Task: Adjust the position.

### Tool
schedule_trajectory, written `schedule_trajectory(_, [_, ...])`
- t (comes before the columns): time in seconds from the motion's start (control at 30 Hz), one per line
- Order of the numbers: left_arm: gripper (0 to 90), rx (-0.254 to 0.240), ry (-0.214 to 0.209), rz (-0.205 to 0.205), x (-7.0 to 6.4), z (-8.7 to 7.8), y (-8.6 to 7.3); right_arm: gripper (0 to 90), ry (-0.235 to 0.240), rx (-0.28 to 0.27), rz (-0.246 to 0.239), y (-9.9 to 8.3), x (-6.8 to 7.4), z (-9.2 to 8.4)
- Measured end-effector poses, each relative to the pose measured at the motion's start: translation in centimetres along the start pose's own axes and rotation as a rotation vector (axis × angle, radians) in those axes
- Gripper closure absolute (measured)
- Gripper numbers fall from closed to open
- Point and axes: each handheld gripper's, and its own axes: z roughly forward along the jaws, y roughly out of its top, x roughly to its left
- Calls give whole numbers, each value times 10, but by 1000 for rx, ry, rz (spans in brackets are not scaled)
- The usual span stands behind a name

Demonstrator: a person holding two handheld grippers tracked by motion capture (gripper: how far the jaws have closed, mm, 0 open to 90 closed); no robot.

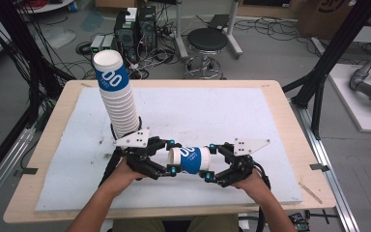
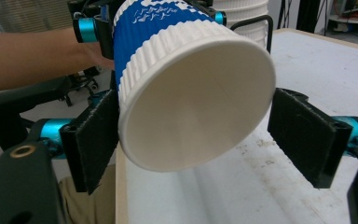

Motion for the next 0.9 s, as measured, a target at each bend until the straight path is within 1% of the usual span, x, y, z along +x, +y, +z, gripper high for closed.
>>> schedule_trajectory(0.03, [304, -1, -3, -1, 0, 0, 0, 170, 9, 6, 10, 0, 1, 0])
schedule_trajectory(0.1, [304, -4, -10, 2, 0, 1, 0, 170, 17, -3, 2, -1, -1, 1])
schedule_trajectory(0.2, [304, -9, -18, 1, 0, 1, 0, 171, 44, -9, 12, -1, -2, 1])
schedule_trajectory(0.37, [307, -12, -30, 4, -1, 1, -1, 196, 60, -7, -6, -1, -1, 0])
schedule_trajectory(0.43, [309, -11, -34, 10, -1, 1, -1, 218, 62, -3, -22, 0, -1, -1])
schedule_trajectory(0.5, [312, -16, -37, 12, -1, 1, -1, 242, 59, -11, -40, 0, -1, -3])
schedule_trajectory(0.53, [313, -16, -36, 15, -1, 1, -2, 254, 65, -10, -37, 0, 0, -3])
schedule_trajectory(0.63, [318, -6, -32, 19, -1, 0, -3, 290, 56, -6, -63, 1, 0, -5])
schedule_trajectory(0.77, [319, 7, -26, 17, -2, 1, -3, 308, 52, 0, -78, 2, 0, -7])
schedule_trajectory(0.9, [318, 22, -17, 6, -2, 2, -4, 315, 45, 14, -75, 3, 1, -8])
